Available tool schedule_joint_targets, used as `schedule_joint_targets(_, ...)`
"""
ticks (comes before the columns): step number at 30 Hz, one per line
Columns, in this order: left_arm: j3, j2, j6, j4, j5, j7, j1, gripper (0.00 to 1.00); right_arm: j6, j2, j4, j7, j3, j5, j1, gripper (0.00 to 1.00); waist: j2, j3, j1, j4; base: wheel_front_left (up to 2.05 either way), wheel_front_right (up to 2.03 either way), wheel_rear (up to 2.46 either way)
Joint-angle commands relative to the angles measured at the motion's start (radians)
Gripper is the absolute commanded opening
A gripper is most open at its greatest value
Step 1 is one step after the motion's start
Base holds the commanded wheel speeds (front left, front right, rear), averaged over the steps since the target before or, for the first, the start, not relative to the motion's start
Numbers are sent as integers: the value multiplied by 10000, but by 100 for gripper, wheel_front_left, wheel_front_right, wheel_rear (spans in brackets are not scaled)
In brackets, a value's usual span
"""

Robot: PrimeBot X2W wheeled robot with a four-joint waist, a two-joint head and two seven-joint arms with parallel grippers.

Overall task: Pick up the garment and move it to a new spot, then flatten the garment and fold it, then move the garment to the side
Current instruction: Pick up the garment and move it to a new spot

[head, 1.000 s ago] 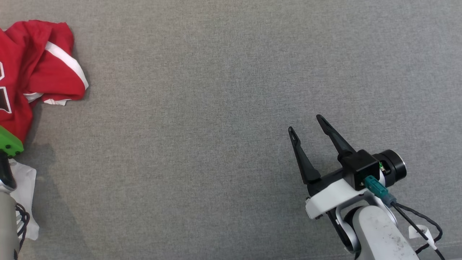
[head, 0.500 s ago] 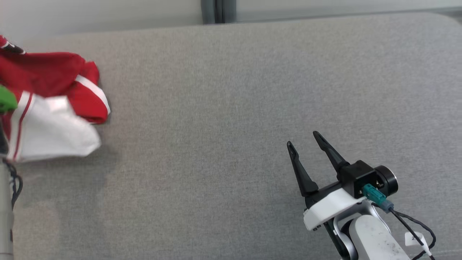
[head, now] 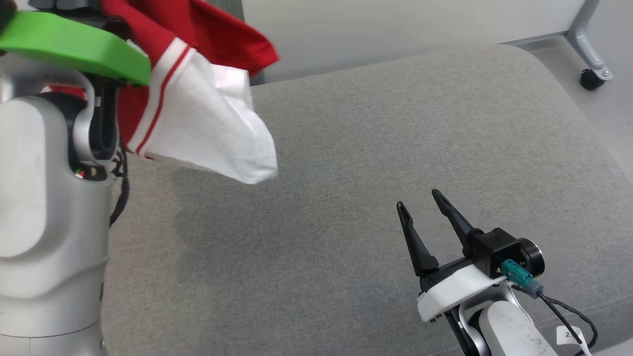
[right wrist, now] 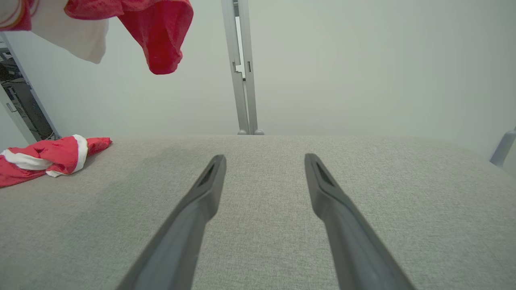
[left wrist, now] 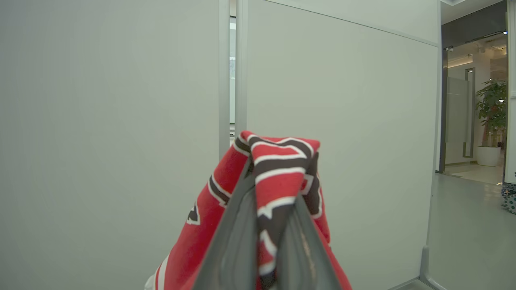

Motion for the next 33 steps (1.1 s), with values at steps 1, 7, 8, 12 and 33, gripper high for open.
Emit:
schedule_joint_targets(1,-148,-124,15,-105,109,60,-141,0,-15,-26,-16,-64,35,95,-53,100,0,-94,0,-750,0,0,0)
schedule_joint_targets(7,-1161,-764,-76,237,328,258,83,0,-13,-25,46,-138,150,229,-230,100,0,276,0,-1552,0,0,0)
schedule_joint_targets(8,-1303,-826,-98,389,356,239,142,0,-13,-25,47,-158,124,213,-246,100,0,347,0,-1643,0,0,0)
schedule_joint_targets(12,-1756,-978,-149,1258,531,81,519,0,-14,-23,42,-192,132,278,-318,100,0,686,0,-2052,0,0,0)
schedule_joint_targets(33,-1853,-1401,-410,3855,22,-3167,3884,100,-14,-26,32,-269,-710,-45,-30,100,0,354,0,-667,0,0,0)
